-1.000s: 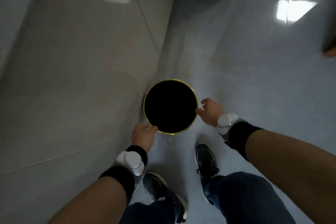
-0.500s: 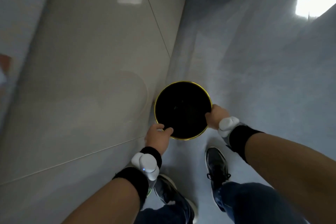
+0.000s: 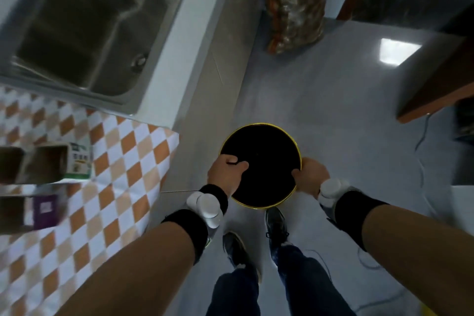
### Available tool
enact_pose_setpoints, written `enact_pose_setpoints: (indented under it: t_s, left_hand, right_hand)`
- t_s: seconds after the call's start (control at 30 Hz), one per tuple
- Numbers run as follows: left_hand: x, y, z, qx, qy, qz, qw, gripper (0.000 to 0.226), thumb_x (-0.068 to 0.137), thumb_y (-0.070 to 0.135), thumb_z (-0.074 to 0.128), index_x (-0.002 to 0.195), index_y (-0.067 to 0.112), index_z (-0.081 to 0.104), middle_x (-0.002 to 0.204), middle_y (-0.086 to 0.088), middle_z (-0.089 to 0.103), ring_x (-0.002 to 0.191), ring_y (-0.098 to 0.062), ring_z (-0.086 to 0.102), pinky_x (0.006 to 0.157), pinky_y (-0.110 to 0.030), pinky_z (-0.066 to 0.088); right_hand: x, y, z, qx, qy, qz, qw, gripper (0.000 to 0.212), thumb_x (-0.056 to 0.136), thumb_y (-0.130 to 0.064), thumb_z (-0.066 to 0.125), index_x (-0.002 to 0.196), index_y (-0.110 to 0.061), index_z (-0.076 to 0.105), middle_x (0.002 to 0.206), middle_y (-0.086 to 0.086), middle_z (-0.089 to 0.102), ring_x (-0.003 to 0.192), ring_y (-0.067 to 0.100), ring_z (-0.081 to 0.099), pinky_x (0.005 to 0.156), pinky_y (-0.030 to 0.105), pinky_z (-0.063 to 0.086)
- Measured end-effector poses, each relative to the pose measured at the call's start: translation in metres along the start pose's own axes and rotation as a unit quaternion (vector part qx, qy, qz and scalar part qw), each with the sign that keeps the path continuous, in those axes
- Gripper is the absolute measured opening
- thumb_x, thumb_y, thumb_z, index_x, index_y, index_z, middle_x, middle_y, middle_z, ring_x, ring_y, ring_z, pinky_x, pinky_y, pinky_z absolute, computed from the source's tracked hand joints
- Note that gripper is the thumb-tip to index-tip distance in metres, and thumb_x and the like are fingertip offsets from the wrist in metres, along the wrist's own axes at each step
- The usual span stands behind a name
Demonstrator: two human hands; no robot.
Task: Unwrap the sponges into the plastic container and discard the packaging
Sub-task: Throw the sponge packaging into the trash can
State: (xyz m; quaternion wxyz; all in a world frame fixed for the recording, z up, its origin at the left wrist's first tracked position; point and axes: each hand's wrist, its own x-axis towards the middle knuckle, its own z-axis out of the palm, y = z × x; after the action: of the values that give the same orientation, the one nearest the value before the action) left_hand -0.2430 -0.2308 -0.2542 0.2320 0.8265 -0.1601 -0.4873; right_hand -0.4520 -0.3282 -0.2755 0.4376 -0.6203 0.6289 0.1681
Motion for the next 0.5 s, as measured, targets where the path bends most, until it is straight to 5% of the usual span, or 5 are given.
enact_pose_setpoints:
  t_s: [0.27, 0.4, 0.5]
  left_hand:
    - [-0.086, 0.059, -0.095, -0.051, 0.019, 0.118, 0.992, 0.035, 0.083, 0.041, 0.077, 0.109, 0.020, 0.065, 0.113, -0.005, 0.071, 0.102, -0.029, 0.069, 0.097, -0.042, 0.057]
    - [-0.114, 0.058, -0.157, -0.057, 0.083, 0.160, 0.982, 0.031, 0.087, 0.037, 0.078, 0.110, 0.022, 0.065, 0.111, -0.003, 0.072, 0.099, -0.025, 0.069, 0.089, -0.038, 0.054]
    - [-0.125, 0.046, -0.204, -0.064, 0.135, 0.166, 0.975, 0.033, 0.086, 0.038, 0.079, 0.111, 0.022, 0.066, 0.110, -0.004, 0.072, 0.099, -0.029, 0.069, 0.091, -0.041, 0.054]
  right_hand:
    - [-0.118, -0.047, -0.040, -0.028, 0.040, -0.024, 0.999, 0.016, 0.087, -0.015, 0.054, 0.082, -0.003, 0.062, 0.083, 0.018, 0.068, 0.064, 0.027, 0.054, 0.057, 0.030, 0.040]
    - [-0.152, -0.070, -0.040, -0.068, 0.058, -0.023, 0.996, 0.024, 0.091, -0.018, 0.053, 0.069, -0.008, 0.050, 0.067, 0.010, 0.054, 0.062, 0.027, 0.049, 0.052, 0.027, 0.036]
    - [-0.164, -0.083, -0.035, -0.094, 0.054, -0.034, 0.994, 0.023, 0.091, -0.021, 0.053, 0.072, -0.007, 0.054, 0.073, 0.010, 0.062, 0.056, 0.022, 0.052, 0.049, 0.025, 0.037]
